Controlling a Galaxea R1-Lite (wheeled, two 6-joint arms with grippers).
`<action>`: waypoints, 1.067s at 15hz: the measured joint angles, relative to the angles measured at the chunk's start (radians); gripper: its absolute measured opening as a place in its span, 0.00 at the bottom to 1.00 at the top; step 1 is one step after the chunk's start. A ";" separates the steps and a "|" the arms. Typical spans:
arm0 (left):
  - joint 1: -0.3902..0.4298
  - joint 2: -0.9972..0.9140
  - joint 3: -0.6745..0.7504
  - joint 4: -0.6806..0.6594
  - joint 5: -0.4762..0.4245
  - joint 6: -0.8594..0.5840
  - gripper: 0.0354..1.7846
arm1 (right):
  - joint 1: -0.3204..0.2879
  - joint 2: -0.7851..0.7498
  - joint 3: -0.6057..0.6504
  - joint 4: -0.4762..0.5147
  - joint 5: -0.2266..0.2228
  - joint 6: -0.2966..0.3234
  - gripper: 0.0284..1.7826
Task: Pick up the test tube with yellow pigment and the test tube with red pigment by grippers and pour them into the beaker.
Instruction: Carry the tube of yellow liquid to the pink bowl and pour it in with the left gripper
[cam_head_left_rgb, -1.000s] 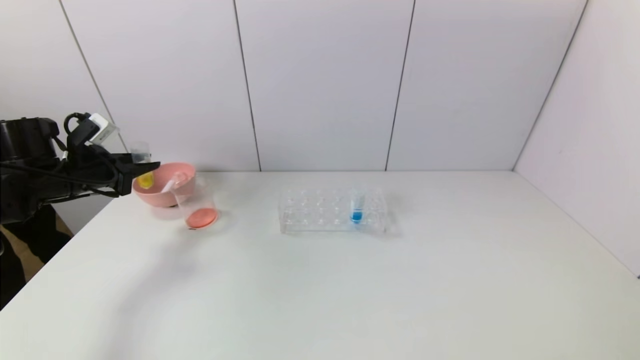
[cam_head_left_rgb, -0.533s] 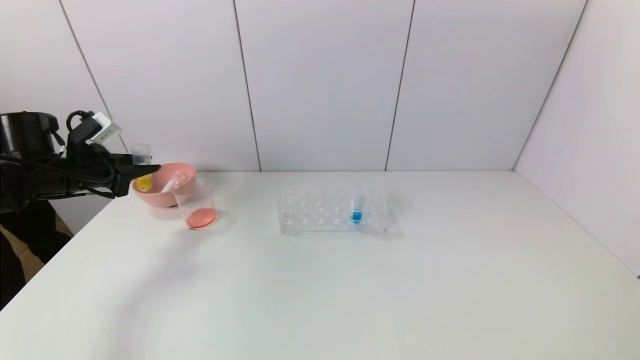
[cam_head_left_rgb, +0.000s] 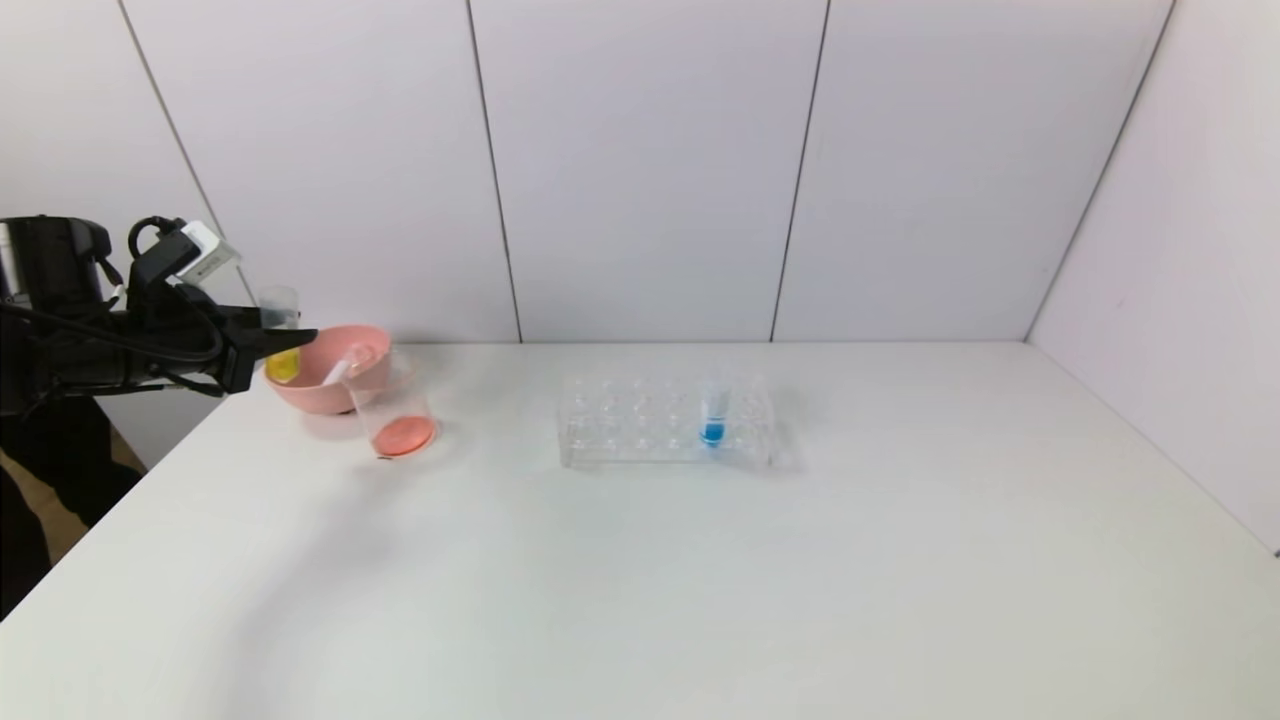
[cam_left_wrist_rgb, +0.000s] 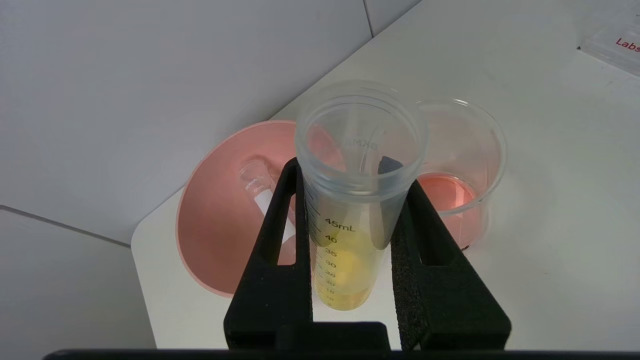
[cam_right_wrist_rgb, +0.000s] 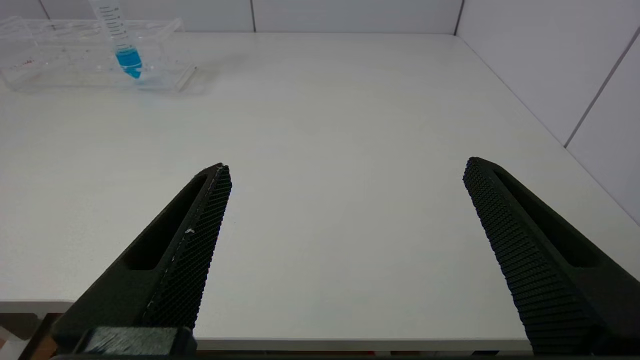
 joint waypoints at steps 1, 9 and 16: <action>0.000 0.000 0.000 0.013 -0.001 0.000 0.24 | 0.000 0.000 0.000 0.000 0.000 0.000 0.95; -0.003 -0.004 -0.002 0.003 0.003 -0.062 0.24 | 0.000 0.000 0.000 0.000 0.000 0.000 0.95; -0.002 -0.045 0.014 -0.073 0.011 -0.289 0.24 | 0.000 0.000 0.000 0.000 0.000 0.000 0.95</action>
